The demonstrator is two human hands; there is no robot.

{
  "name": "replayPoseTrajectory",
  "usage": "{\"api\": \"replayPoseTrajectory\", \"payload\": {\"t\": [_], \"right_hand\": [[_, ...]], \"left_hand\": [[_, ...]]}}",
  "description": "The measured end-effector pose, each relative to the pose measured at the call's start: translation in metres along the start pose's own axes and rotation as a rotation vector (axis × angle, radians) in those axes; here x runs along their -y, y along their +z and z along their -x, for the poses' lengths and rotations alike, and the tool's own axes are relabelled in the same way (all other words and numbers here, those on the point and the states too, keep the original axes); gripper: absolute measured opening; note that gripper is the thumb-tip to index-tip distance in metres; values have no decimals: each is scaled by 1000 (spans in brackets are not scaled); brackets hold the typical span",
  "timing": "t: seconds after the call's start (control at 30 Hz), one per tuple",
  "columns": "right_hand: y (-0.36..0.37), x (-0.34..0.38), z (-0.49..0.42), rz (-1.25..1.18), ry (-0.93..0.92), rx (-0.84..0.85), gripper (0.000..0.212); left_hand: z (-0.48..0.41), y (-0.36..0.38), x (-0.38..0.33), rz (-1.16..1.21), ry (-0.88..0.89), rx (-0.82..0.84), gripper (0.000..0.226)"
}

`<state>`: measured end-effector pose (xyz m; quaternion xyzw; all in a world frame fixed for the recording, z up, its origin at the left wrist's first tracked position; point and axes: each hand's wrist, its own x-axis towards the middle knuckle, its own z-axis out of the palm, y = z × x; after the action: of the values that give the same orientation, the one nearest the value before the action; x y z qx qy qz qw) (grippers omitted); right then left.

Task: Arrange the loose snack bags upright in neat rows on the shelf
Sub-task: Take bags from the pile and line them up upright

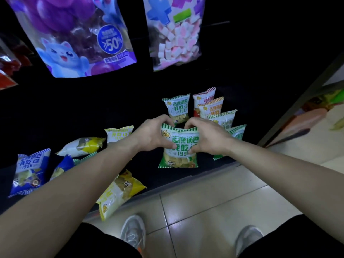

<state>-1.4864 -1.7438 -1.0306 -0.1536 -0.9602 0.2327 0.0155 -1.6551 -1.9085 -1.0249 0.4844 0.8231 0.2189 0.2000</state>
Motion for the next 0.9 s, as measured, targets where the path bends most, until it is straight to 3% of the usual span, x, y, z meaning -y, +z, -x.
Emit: {"api": "replayPoseTrajectory", "payload": {"t": [0.13,0.23,0.37,0.63,0.9], "right_hand": [[4,-20,-2,6,-11,14,86],[0,-42,-9,-29,80,-42,96],[-10,-78,-18,-69,191,-98,87],[-9,-120,-19,-28,226,-96,78],[-8,-144,-23,-68,296,-128,74]], "left_hand": [[-15,15,-3,-15,19,-25,60],[-32,27,3,-33,-28,-73,60],[-62,42,19,-18,-132,-145,63],[-134,79,43,88,-339,-263,59],[-173,116,41,129,-364,-257,54]]}}
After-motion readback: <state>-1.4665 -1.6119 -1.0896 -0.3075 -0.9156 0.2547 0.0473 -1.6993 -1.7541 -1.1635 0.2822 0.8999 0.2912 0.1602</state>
